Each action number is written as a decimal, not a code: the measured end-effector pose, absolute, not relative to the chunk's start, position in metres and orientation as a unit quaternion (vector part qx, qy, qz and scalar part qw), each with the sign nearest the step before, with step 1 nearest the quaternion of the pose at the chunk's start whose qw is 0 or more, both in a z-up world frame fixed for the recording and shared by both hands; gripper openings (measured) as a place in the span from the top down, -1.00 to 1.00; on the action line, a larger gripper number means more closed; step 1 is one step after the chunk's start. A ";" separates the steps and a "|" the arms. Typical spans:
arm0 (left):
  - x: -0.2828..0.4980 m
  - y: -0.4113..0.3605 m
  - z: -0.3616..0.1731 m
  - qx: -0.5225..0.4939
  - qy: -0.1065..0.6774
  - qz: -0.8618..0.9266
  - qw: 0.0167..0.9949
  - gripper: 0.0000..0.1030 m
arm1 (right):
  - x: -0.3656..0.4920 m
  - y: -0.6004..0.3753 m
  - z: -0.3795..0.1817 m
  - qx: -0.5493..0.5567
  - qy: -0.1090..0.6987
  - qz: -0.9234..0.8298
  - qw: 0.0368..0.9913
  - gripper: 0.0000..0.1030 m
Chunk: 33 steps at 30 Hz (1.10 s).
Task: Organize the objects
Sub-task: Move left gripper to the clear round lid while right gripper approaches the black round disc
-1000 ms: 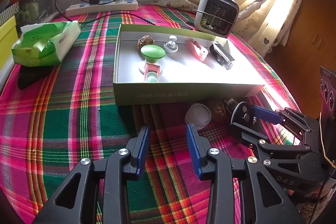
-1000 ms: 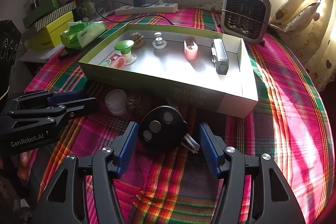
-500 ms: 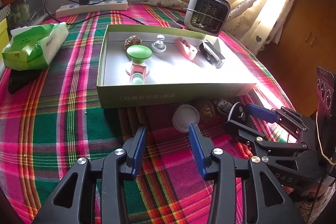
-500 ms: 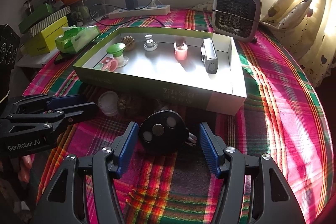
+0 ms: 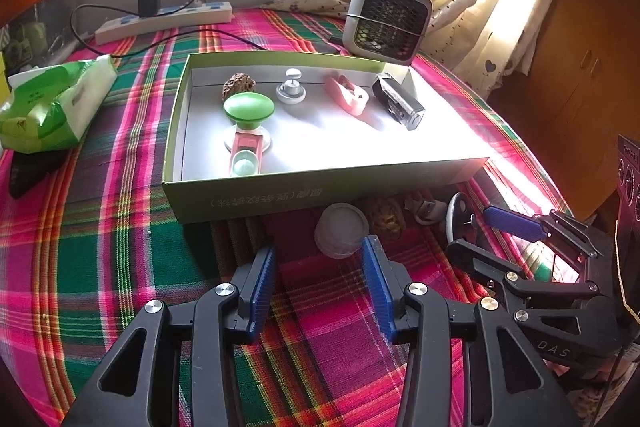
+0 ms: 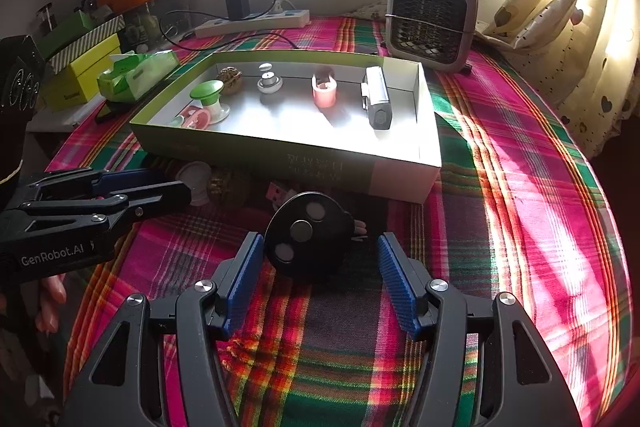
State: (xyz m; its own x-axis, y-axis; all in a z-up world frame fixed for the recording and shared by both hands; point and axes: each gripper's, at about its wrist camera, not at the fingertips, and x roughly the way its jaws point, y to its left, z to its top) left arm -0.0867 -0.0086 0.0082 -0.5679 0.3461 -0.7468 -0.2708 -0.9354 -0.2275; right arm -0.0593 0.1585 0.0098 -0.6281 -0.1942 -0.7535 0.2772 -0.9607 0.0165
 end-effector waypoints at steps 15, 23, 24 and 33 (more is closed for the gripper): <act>-0.096 -0.002 0.009 -0.428 -0.029 0.888 0.163 0.20 | -0.056 0.175 0.011 0.411 0.041 -0.903 0.116 -0.15; -0.095 0.000 0.009 -0.428 -0.032 0.890 0.154 0.28 | -0.056 0.187 0.010 0.412 0.033 -0.904 0.108 -0.15; -0.095 -0.001 0.009 -0.428 -0.034 0.890 0.154 0.40 | -0.056 0.188 0.010 0.413 0.032 -0.904 0.106 -0.15; -0.091 -0.005 0.009 -0.429 -0.039 0.890 0.147 0.49 | -0.059 0.187 0.010 0.418 0.019 -0.899 0.127 -0.15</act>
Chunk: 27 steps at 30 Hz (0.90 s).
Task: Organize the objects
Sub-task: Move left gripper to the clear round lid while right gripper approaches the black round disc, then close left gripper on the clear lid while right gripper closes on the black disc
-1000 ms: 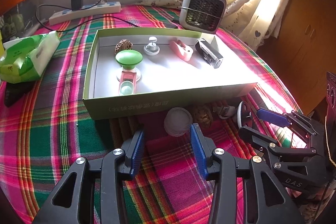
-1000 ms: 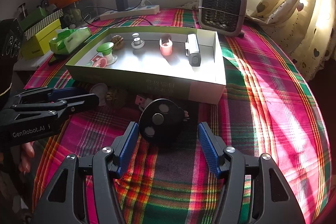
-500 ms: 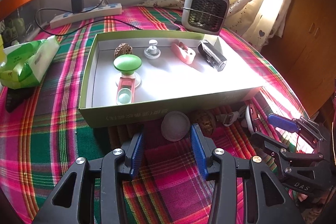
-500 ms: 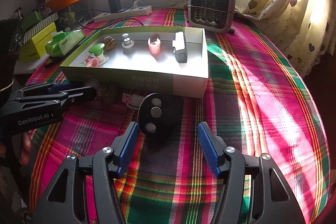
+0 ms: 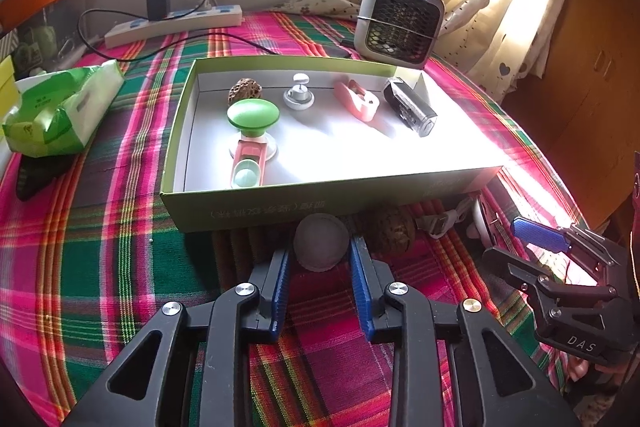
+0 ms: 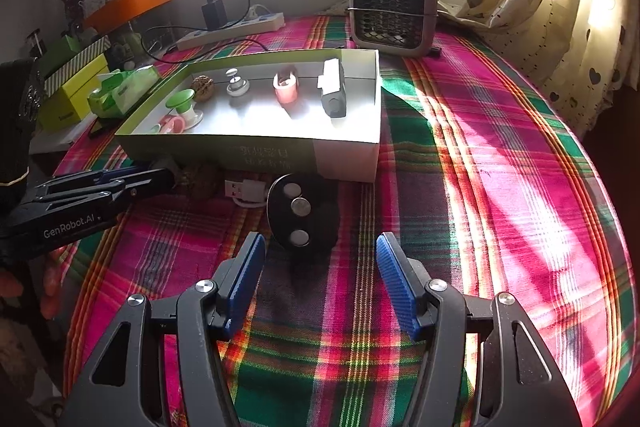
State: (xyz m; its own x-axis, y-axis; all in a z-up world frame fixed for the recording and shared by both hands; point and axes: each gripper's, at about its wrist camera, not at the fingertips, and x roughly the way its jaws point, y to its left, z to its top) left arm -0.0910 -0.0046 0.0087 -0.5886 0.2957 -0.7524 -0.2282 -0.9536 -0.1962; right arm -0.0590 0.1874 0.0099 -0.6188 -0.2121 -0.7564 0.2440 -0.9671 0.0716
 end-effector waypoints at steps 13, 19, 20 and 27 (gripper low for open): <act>-0.085 -0.008 0.008 -0.432 -0.038 0.889 0.147 0.49 | -0.077 0.182 0.006 0.429 0.031 -0.894 0.124 -0.14; -0.085 -0.008 0.008 -0.434 -0.037 0.889 0.144 0.47 | -0.078 0.182 0.007 0.427 0.035 -0.895 0.126 0.10; -0.085 -0.007 0.008 -0.434 -0.036 0.889 0.143 0.46 | -0.078 0.182 0.006 0.427 0.035 -0.895 0.126 0.11; -0.087 -0.004 0.008 -0.434 -0.031 0.889 0.140 0.38 | -0.080 0.184 0.007 0.426 0.030 -0.895 0.129 0.22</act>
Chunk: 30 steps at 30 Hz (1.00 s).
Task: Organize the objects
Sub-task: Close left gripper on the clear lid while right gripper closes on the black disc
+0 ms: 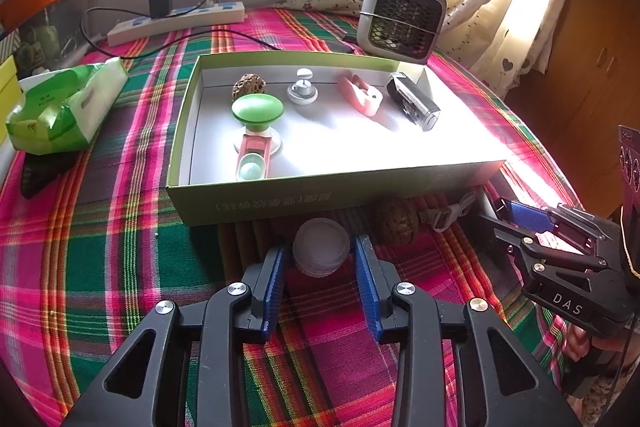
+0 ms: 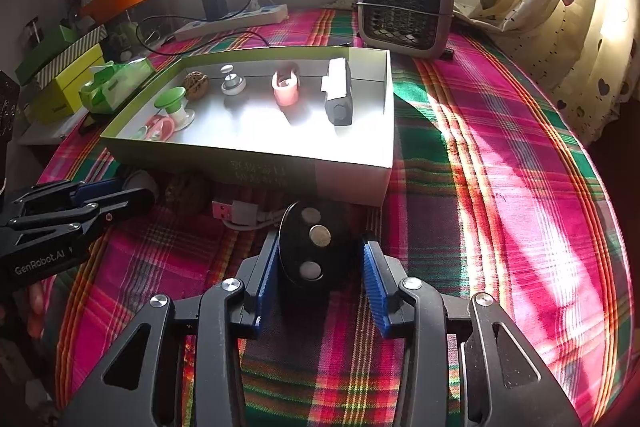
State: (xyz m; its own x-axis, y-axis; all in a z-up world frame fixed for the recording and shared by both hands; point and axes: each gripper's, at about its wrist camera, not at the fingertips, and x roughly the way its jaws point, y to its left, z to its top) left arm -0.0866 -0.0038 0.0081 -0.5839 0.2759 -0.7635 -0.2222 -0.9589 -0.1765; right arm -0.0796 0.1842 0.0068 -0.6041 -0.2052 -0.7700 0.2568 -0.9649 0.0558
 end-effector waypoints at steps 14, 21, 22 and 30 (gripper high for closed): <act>-0.088 -0.007 0.009 -0.431 -0.032 0.892 0.134 0.48 | -0.078 0.186 0.008 0.421 0.027 -0.897 0.130 0.22; -0.087 -0.007 0.009 -0.431 -0.034 0.891 0.135 0.48 | -0.075 0.186 0.010 0.416 0.028 -0.899 0.130 0.23; -0.086 -0.007 0.009 -0.431 -0.033 0.892 0.136 0.48 | -0.075 0.186 0.011 0.416 0.027 -0.900 0.130 0.23; -0.081 -0.006 0.016 -0.421 -0.034 0.896 0.136 0.48 | -0.072 0.186 0.014 0.410 0.027 -0.902 0.132 0.23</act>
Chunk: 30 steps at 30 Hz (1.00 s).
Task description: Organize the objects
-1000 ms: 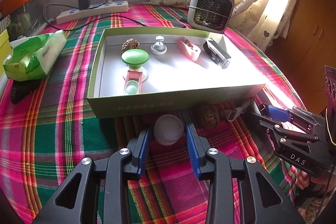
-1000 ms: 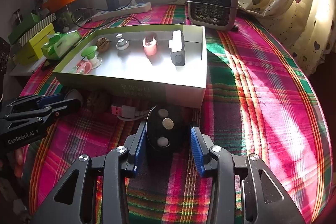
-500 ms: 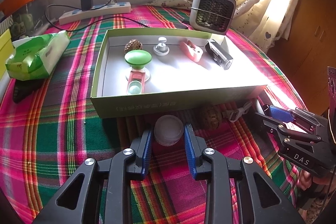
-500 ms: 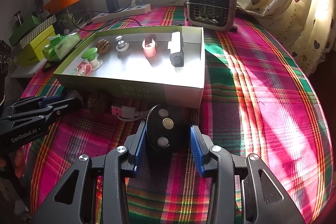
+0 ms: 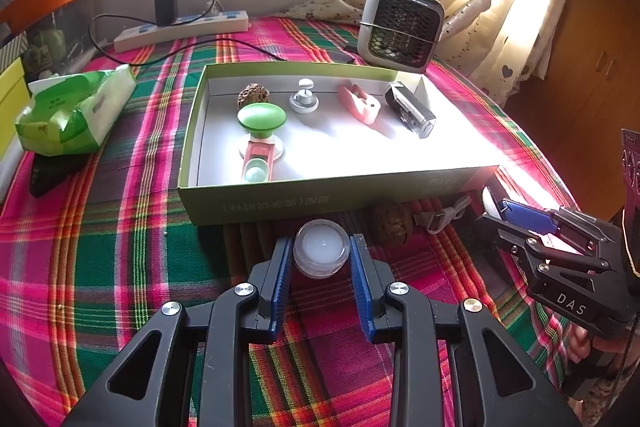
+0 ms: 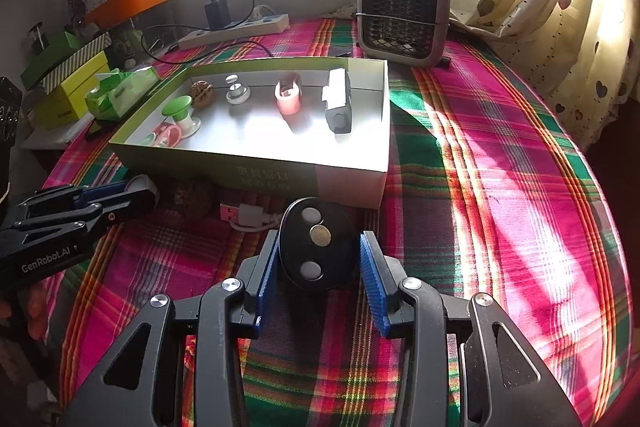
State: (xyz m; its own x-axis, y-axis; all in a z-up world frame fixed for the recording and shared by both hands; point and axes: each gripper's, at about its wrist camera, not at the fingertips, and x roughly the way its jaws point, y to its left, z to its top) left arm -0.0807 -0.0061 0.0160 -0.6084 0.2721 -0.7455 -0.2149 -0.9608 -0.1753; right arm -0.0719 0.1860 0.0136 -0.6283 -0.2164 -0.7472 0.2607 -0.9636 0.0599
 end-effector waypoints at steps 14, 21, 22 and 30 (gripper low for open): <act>-0.075 -0.001 0.032 -0.404 -0.029 0.903 0.140 0.48 | -0.068 0.187 0.028 0.391 0.031 -0.909 0.138 0.23; -0.077 0.002 0.038 -0.398 -0.025 0.906 0.143 0.48 | -0.070 0.184 0.035 0.383 0.035 -0.912 0.143 0.23; -0.077 0.003 0.040 -0.397 -0.025 0.906 0.144 0.48 | -0.070 0.183 0.035 0.382 0.036 -0.912 0.144 0.23; -0.083 0.007 0.048 -0.388 -0.023 0.910 0.146 0.48 | -0.075 0.183 0.043 0.374 0.036 -0.915 0.148 0.23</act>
